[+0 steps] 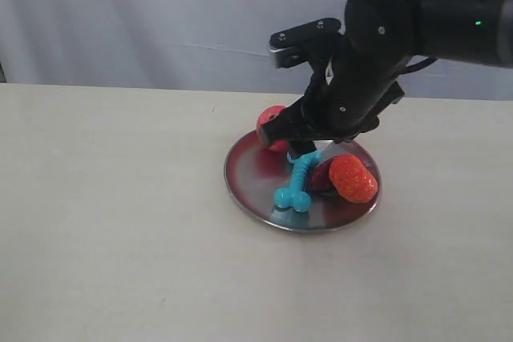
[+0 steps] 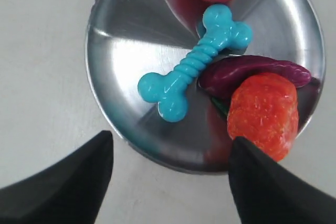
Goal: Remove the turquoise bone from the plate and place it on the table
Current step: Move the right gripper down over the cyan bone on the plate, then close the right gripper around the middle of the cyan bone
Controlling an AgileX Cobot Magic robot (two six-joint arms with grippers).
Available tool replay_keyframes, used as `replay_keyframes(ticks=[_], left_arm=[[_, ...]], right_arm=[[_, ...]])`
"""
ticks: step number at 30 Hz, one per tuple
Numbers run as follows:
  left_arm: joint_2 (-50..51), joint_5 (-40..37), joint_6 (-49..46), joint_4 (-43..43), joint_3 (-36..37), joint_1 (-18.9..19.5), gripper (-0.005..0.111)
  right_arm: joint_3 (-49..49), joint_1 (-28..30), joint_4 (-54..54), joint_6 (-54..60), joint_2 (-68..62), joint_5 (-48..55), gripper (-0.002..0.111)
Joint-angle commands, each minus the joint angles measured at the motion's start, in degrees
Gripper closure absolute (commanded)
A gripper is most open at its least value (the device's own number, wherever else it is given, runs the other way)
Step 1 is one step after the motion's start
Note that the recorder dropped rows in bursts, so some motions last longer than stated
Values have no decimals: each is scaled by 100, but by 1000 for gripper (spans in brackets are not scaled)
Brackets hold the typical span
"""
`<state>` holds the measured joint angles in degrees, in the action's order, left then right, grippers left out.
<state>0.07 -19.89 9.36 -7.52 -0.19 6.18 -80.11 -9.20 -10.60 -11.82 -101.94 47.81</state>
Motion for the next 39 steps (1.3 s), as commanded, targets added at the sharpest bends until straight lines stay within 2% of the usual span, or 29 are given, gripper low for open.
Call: replay_keyframes(ticks=[1, 8, 13, 27, 32, 39], left_arm=[[-7, 4, 12, -2, 19, -39, 107], [-7, 4, 12, -2, 19, -39, 107], [-7, 4, 12, -2, 19, -39, 107], [-7, 4, 12, -2, 19, -39, 107], [-7, 4, 12, -2, 19, -39, 107], [-7, 4, 12, -2, 19, -39, 107]], right_arm=[[-482, 141, 279, -82, -796, -29, 48], [-1213, 313, 669, -71, -2008, -402, 48], [-1649, 313, 693, -151, -2459, -142, 48], [-1713, 313, 441, -698, -2507, 48, 48], [-1713, 490, 478, -1048, -2507, 48, 48], [-1713, 639, 649, -913, -2507, 28, 48]])
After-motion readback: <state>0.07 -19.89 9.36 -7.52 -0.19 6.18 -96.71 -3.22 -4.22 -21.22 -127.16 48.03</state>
